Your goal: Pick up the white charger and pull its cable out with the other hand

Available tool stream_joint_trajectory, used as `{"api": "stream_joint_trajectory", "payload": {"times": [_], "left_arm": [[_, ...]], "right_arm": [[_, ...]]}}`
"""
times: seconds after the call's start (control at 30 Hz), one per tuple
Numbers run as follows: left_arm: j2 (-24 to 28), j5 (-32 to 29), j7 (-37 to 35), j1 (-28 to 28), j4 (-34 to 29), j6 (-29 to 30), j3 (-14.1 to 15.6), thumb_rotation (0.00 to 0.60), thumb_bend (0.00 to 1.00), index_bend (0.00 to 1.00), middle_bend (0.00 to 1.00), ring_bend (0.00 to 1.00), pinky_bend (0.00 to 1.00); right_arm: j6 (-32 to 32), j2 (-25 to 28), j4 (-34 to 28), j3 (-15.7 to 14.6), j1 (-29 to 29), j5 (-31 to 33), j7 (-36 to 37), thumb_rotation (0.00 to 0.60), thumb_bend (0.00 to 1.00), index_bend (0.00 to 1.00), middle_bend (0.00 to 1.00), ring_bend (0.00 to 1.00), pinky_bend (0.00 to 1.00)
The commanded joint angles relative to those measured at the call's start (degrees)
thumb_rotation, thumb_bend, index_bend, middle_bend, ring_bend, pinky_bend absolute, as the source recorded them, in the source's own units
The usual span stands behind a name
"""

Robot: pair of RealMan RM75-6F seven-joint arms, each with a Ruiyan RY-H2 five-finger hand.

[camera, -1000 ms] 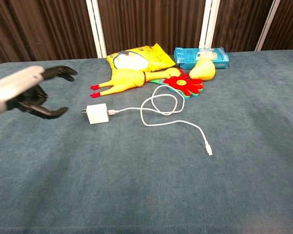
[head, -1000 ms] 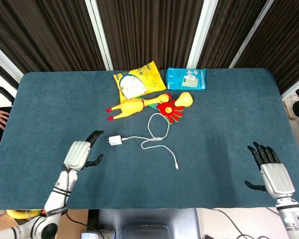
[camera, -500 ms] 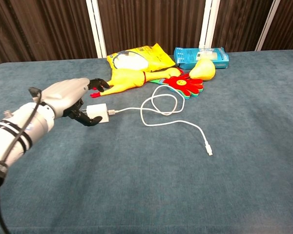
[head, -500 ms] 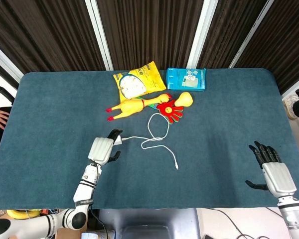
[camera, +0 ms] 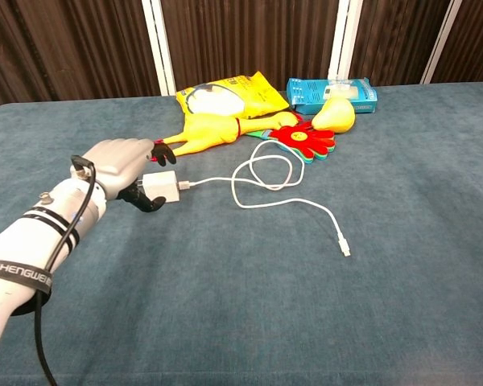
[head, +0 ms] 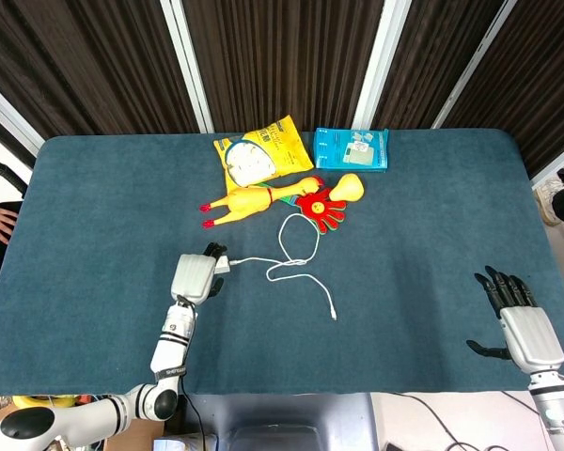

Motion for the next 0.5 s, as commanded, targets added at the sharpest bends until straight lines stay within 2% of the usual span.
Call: {"api": "stream_joint_trajectory", "payload": {"times": [0.03, 0.33, 0.5], "left_arm": [[-0.7, 0.0, -0.4, -0.5, 1.4, -0.3, -0.2, 0.6, 0.36, 0.28, 0.26, 0.96, 1.0], [-2.1, -0.6, -2.0, -1.2, 5.4, -2.1, -0.6, 0.6, 0.36, 0.32, 0.32, 0.97, 1.0], [-2.3, -0.6, -3.7, -1.9, 6.6, -3.2, -1.2, 0.6, 0.37, 0.38, 0.39, 0.99, 1.0]], "right_arm": [[0.0, 0.0, -0.1, 0.1, -0.1, 0.3, -0.2, 0.6, 0.16, 0.0, 0.0, 0.0, 0.0], [0.6, 0.1, -0.3, 0.1, -0.3, 0.0, -0.1, 0.6, 0.16, 0.0, 0.0, 0.0, 0.0], [1.2, 0.4, -0.5, 0.3, -0.6, 0.2, 0.3, 0.6, 0.16, 0.0, 0.0, 0.0, 0.0]]}}
